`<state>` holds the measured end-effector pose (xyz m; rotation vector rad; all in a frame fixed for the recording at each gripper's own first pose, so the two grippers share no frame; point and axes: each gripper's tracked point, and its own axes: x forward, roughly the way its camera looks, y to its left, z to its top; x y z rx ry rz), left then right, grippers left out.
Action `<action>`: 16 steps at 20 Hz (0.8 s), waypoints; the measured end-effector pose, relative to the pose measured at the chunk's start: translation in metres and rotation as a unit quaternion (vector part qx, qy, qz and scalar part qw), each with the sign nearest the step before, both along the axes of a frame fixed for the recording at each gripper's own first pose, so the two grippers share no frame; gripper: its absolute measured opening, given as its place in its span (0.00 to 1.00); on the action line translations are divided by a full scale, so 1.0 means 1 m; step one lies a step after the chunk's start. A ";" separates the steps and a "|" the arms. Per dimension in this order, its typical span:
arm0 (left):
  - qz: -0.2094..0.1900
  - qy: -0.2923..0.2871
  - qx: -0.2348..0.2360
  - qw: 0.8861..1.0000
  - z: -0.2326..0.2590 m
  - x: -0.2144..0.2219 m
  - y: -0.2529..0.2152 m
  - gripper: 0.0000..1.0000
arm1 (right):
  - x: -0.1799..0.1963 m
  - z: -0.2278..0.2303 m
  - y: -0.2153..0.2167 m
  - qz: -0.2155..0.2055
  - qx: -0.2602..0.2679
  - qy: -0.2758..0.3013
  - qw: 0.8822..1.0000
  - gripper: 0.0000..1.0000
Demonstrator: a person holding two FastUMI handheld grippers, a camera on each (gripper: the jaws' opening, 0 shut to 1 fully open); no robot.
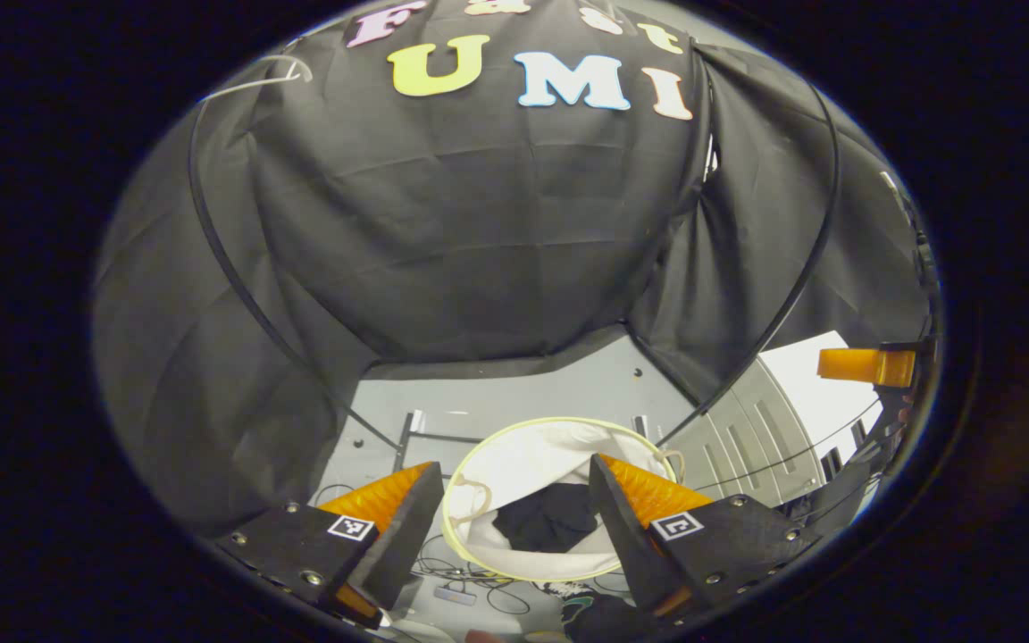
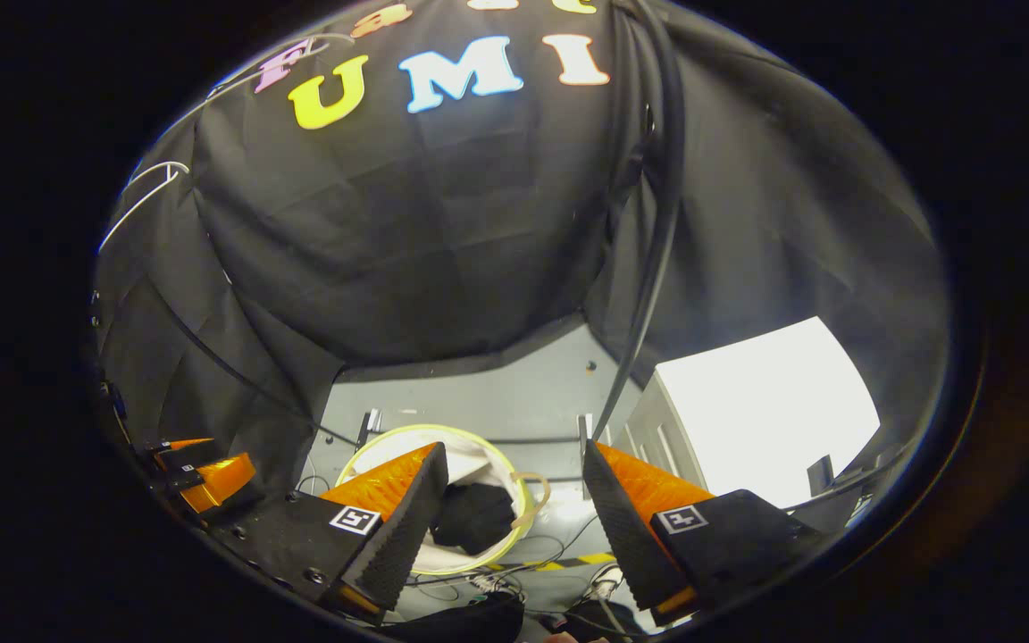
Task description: Grasp the clothes on the hanger with both hands and then place them into the laundry hamper below.
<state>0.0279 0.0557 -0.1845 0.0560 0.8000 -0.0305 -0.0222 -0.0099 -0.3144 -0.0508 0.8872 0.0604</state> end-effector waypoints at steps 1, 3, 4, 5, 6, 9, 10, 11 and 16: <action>0.006 -0.008 0.010 1.000 0.013 -0.001 -0.007 0.96 | 0.003 0.010 -0.006 0.009 -0.002 -0.014 1.000 0.96; 0.018 -0.027 0.014 0.999 0.039 -0.001 -0.030 0.95 | 0.010 0.026 -0.016 0.034 -0.007 -0.040 0.999 0.96; 0.026 -0.039 0.011 0.999 0.056 0.001 -0.042 0.95 | 0.013 0.033 -0.024 0.047 -0.010 -0.048 0.998 0.96; 0.035 -0.051 0.010 0.998 0.071 0.004 -0.056 0.96 | 0.017 0.040 -0.028 0.057 -0.006 -0.055 0.997 0.96; 0.042 -0.066 0.010 0.997 0.089 0.008 -0.068 0.96 | 0.021 0.048 -0.034 0.064 0.003 -0.066 0.996 0.96; 0.055 -0.124 0.013 0.991 0.149 0.025 -0.102 0.95 | 0.028 0.077 -0.050 0.077 0.026 -0.102 0.991 0.94; 0.058 -0.142 0.016 0.988 0.170 0.029 -0.112 0.95 | 0.036 0.090 -0.054 0.078 0.036 -0.118 0.989 0.94; 0.060 -0.161 0.018 0.985 0.190 0.030 -0.121 0.95 | 0.045 0.106 -0.057 0.077 0.047 -0.138 0.986 0.96; 0.060 -0.262 0.049 0.962 0.297 0.027 -0.164 0.95 | 0.090 0.182 -0.081 0.046 0.094 -0.248 0.963 0.93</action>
